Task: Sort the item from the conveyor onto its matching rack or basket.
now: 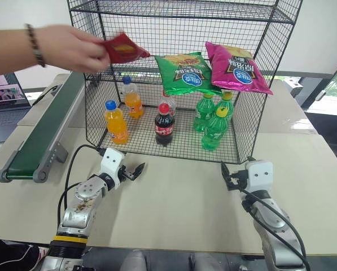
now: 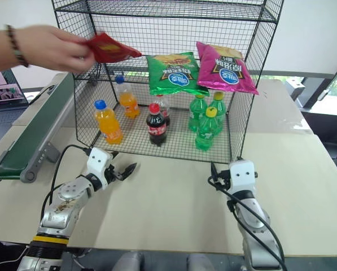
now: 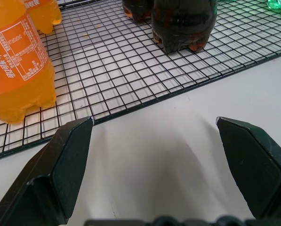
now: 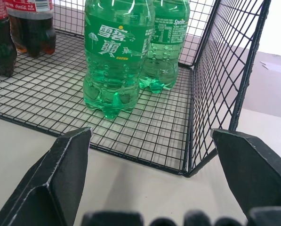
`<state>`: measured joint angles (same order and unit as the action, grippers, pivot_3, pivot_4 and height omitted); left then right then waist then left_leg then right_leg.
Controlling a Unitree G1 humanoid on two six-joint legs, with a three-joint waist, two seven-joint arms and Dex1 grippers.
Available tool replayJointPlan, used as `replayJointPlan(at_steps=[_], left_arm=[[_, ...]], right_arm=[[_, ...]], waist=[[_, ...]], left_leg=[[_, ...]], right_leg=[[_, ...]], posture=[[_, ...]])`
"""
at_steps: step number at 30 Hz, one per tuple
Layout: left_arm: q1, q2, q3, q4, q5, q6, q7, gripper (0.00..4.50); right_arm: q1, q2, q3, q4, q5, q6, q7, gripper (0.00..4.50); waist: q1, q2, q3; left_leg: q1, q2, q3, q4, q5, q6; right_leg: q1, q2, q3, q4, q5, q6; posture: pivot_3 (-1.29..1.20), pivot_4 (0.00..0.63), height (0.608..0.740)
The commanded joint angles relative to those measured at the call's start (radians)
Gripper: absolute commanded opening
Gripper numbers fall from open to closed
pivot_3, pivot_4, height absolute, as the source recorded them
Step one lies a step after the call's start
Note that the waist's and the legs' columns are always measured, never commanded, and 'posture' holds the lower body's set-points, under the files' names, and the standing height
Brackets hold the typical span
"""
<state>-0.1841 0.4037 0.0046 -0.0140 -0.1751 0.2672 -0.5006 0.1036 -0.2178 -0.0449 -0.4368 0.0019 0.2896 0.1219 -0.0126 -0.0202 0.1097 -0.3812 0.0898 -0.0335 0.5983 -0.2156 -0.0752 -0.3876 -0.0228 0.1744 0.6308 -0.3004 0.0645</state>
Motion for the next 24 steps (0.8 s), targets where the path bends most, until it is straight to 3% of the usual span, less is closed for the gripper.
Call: replayJointPlan(at_steps=[1, 24], left_arm=[[-0.014, 0.008, 0.017, -0.025, -0.002, -0.007, -0.003, 4.47], [0.013, 0.011, 0.045, -0.032, -0.007, -0.014, -0.007, 4.47]], right_arm=[[-0.010, 0.002, -0.002, -0.026, -0.010, -0.021, -0.005, 4.50], [-0.009, -0.005, 0.009, -0.017, -0.007, -0.024, 0.011, 4.50]], waist=[[0.000, 0.000, 0.000], [0.000, 0.000, 0.000]], left_leg=[[0.000, 0.000, 0.000, 0.000, 0.000, 0.000], [0.000, 0.000, 0.000, 0.000, 0.000, 0.000]], right_leg=[[0.000, 0.000, 0.000, 0.000, 0.000, 0.000], [0.000, 0.000, 0.000, 0.000, 0.000, 0.000]], posture=[[0.00, 0.150, 0.740], [0.00, 0.150, 0.740]])
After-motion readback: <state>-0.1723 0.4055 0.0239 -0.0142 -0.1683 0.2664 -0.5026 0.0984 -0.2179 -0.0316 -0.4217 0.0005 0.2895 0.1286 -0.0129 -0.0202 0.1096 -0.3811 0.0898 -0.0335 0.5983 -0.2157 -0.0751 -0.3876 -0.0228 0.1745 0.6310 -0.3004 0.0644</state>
